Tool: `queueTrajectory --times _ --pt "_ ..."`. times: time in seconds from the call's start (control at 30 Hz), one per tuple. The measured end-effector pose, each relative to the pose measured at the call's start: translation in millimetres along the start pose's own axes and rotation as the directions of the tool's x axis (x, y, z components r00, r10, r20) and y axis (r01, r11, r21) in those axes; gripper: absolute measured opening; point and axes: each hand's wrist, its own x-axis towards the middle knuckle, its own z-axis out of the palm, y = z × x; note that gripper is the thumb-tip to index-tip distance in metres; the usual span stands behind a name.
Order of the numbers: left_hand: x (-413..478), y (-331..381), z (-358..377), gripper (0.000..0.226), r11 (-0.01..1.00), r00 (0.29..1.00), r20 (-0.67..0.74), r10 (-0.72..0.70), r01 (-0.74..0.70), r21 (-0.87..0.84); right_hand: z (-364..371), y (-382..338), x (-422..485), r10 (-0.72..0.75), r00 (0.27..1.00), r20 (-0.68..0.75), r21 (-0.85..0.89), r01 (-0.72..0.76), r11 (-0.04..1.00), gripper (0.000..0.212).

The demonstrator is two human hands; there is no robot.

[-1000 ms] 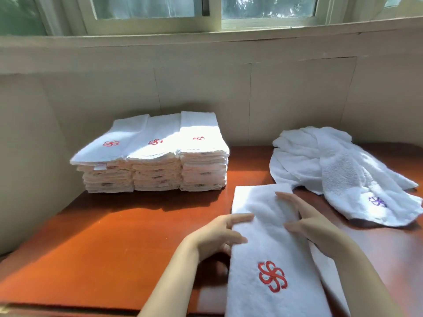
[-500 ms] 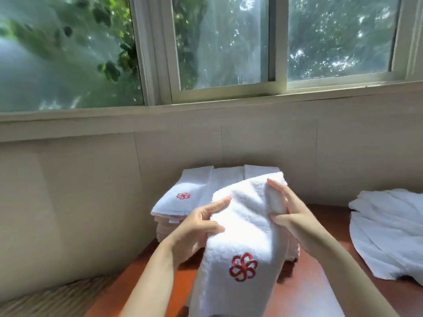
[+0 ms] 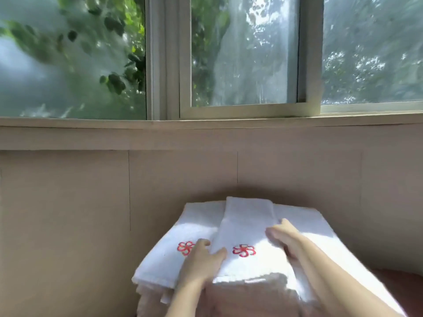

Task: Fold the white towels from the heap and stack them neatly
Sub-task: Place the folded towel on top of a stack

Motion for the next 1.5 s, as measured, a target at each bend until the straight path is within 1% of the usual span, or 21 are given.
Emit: queueTrajectory --times 0.07,0.13,0.2,0.23,0.3,0.4,0.47,0.53,0.6,0.7,0.77,0.87,0.93,1.0,1.07,1.17,1.23,1.3,1.33,1.43,1.5 --pt "2 -7 1 0.056 0.996 1.000 -0.026 0.013 -0.015 -0.087 3 2 20 -0.044 0.997 -0.071 0.046 0.047 0.998 0.054" --pt "1 -6 0 0.064 0.992 0.998 0.042 0.037 -0.032 -0.121 5 -5 30 -0.067 0.995 -0.070 0.107 0.075 0.991 0.059" --pt "-4 -5 -2 0.069 0.986 0.992 0.110 0.058 -0.039 -0.164 6 -7 40 -0.123 0.989 -0.083 0.015 0.125 0.992 0.054" --pt "-6 -4 -4 0.063 0.982 0.989 0.124 0.078 -0.055 -0.181 7 -7 45 -0.165 0.981 -0.099 -0.077 0.158 0.984 0.048" --pt "-7 -3 -9 0.048 0.985 0.980 0.152 0.126 -0.106 -0.137 8 -4 51 -0.215 0.967 -0.139 -0.149 0.194 0.970 0.038" --pt "-10 1 -14 0.059 0.982 0.965 0.187 0.185 -0.187 -0.006 11 0 58 -0.359 0.899 -0.249 -0.286 0.286 0.914 0.047" --pt "-10 0 -14 0.065 0.977 0.967 0.167 0.195 -0.206 0.050 12 -2 59 -0.424 0.871 -0.247 -0.364 0.322 0.874 0.052" --pt "-8 -2 -12 0.063 0.976 0.970 0.134 0.204 -0.212 0.050 13 -6 60 -0.438 0.876 -0.204 -0.473 0.303 0.827 0.053" --pt "-9 -2 -11 0.062 0.975 0.971 0.129 0.201 -0.210 0.068 12 -9 57 -0.381 0.916 -0.128 -0.610 0.230 0.759 0.053" --pt "-11 -2 -10 0.064 0.960 0.971 0.135 0.197 -0.219 0.172 16 -17 42 -0.277 0.960 -0.048 -0.810 0.125 0.573 0.047" --pt "-13 1 -11 0.064 0.930 0.971 0.088 0.224 -0.240 0.280 21 -27 20 -0.266 0.964 -0.004 -0.892 0.117 0.437 0.041" --pt "-19 10 -10 0.059 0.882 0.939 0.062 0.338 -0.340 0.327 31 -29 -28 -0.239 0.945 0.221 -0.902 0.292 0.320 0.031" --pt "-25 15 -7 0.055 0.842 0.920 0.139 0.367 -0.392 0.370 33 -18 -64 -0.253 0.903 0.347 -0.852 0.416 0.316 0.032" --pt "-35 15 -3 0.057 0.792 0.920 0.229 0.317 -0.390 0.470 28 -4 -94 -0.336 0.851 0.404 -0.818 0.501 0.284 0.030" --pt "-47 12 2 0.066 0.757 0.935 0.257 0.245 -0.350 0.552 16 8 -116 -0.390 0.798 0.459 -0.802 0.561 0.205 0.040" --pt "-66 7 12 0.075 0.720 0.955 0.228 0.190 -0.294 0.628 -10 22 -146 -0.351 0.771 0.532 -0.791 0.600 0.119 0.054" --pt "-79 8 20 0.078 0.694 0.962 0.211 0.171 -0.270 0.667 -26 28 -164 -0.282 0.777 0.562 -0.795 0.602 0.076 0.061" --pt "-94 16 27 0.075 0.687 0.953 0.221 0.209 -0.304 0.660 -43 27 -181 -0.226 0.806 0.547 -0.811 0.577 0.095 0.062" --pt "-102 22 31 0.072 0.687 0.938 0.243 0.248 -0.347 0.638 -52 26 -191 -0.199 0.817 0.542 -0.813 0.569 0.121 0.060" --pt "-136 39 49 0.066 0.653 0.861 0.362 0.358 -0.507 0.562 -85 31 -223 -0.145 0.818 0.556 -0.815 0.571 0.100 0.049" --pt "-158 47 65 0.063 0.621 0.813 0.429 0.394 -0.580 0.528 -117 42 -242 -0.139 0.866 0.480 -0.846 0.499 0.188 0.049"
